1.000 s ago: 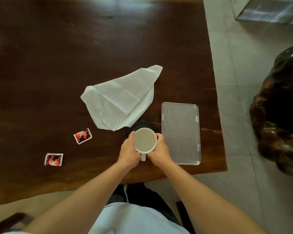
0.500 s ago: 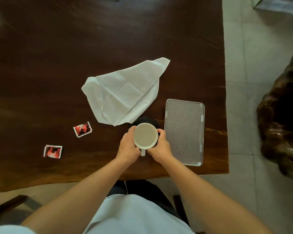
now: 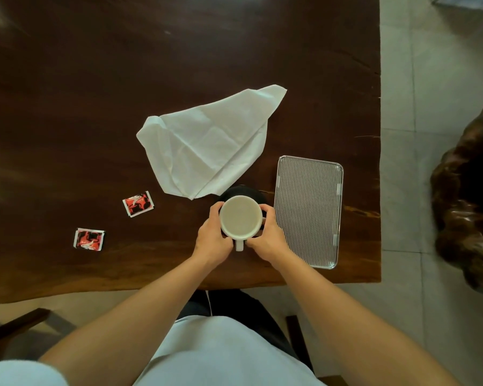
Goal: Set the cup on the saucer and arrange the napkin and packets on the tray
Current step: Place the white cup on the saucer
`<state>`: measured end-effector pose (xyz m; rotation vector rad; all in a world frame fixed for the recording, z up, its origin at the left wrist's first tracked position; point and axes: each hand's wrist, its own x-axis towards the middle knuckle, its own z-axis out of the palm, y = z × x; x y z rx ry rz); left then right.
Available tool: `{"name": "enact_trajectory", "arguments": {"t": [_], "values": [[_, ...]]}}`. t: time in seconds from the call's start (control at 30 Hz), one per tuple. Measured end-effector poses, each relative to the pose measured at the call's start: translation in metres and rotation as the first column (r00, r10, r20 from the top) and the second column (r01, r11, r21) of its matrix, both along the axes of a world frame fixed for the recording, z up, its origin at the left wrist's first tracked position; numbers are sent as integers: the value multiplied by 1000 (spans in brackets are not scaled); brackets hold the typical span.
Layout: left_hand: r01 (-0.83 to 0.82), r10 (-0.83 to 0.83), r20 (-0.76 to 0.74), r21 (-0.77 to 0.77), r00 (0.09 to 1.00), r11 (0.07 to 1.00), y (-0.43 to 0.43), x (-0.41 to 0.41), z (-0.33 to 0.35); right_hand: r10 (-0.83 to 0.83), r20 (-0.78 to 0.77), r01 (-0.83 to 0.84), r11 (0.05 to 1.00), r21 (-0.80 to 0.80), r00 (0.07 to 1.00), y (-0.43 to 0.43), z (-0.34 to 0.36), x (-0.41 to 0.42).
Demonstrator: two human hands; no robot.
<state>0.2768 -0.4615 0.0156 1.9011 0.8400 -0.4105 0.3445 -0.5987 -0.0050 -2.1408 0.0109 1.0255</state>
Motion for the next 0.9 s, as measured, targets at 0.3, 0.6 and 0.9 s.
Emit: {"name": "enact_trajectory", "arguments": {"t": [0.3, 0.6, 0.9], "values": [[127, -128, -80, -19, 989, 992, 12, 1, 2, -5, -14, 4, 999, -46, 1000, -3, 3, -3], [125, -130, -115, -44, 985, 991, 22, -11, 7, -115, -46, 111, 991, -81, 992, -8, 9, -18], [146, -154, -163, -61, 974, 987, 33, -20, 24, -82, 28, 86, 972, -218, 996, -17, 22, -28]]}}
